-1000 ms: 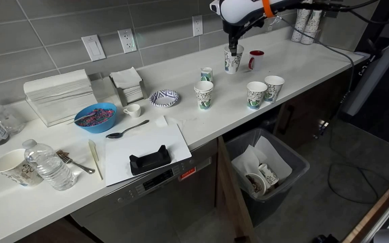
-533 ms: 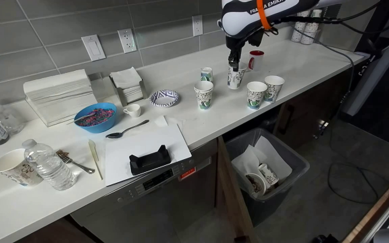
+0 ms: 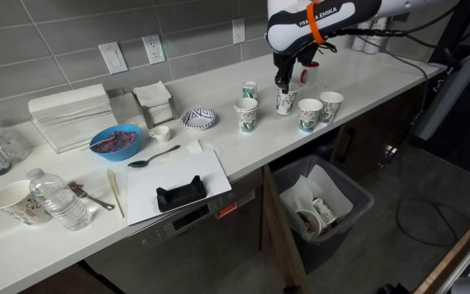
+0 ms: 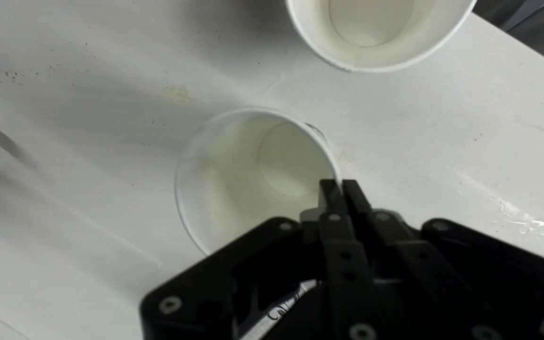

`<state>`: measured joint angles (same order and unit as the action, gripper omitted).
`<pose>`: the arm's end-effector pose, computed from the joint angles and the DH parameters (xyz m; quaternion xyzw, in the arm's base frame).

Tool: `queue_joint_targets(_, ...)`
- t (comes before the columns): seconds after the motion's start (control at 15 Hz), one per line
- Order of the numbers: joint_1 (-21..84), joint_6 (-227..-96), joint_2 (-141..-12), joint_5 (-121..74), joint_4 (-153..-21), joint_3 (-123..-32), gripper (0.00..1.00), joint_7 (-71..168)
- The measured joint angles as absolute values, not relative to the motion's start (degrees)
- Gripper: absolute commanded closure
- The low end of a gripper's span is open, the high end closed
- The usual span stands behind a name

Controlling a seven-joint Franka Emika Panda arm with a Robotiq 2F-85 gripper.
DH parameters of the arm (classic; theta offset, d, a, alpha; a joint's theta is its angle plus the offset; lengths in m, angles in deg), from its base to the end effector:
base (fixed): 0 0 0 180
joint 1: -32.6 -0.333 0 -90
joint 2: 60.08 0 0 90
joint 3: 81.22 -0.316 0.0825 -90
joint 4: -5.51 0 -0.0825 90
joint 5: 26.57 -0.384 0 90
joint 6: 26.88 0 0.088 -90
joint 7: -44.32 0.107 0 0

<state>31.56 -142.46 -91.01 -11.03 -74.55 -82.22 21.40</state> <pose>0.7184 0.0075 0.4034 0.9560 0.2649 0.0174 0.1250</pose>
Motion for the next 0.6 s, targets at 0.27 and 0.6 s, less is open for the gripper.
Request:
queue_joint_targets(0.27, 30.91, -142.46, -92.32, -10.41, -74.39, -82.22, 0.64, 22.19)
queue_joint_targets(0.6, 30.01, -142.46, -92.92, -7.80, -73.67, -82.19, 0.27, 22.84)
